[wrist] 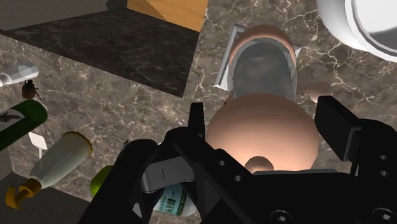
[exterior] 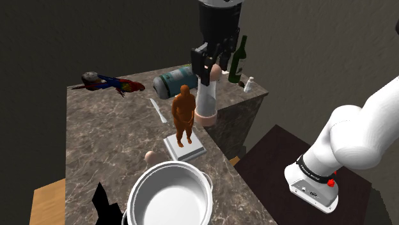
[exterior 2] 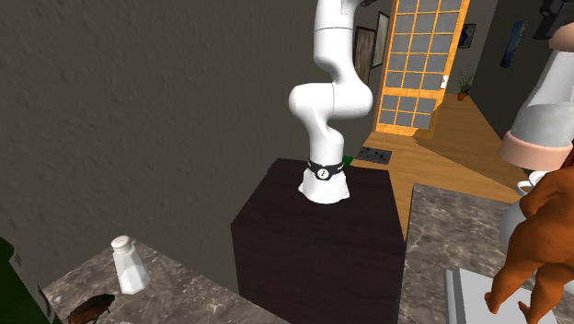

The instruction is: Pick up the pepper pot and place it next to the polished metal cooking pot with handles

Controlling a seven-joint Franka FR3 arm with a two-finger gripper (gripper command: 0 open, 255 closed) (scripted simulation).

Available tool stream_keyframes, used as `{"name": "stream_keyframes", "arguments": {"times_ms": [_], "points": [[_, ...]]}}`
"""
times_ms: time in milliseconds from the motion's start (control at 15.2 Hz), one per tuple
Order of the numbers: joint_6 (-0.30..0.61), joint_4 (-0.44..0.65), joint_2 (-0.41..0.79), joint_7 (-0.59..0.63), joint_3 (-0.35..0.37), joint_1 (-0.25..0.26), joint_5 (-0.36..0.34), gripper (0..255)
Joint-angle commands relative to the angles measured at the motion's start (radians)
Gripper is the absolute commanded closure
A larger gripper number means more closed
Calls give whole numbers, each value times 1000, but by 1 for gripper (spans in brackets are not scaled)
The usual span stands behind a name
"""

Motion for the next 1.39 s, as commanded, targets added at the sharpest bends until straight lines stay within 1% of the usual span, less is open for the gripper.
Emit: {"name": "stream_keyframes", "arguments": {"times_ms": [0, 660, 1320], "points": [[-9, 10, 7, 49, 29, 18, 5, 255], [131, -168, -37, 50, 20, 21, 25, 255], [266, -317, -52, 61, 22, 25, 33, 255]]}}
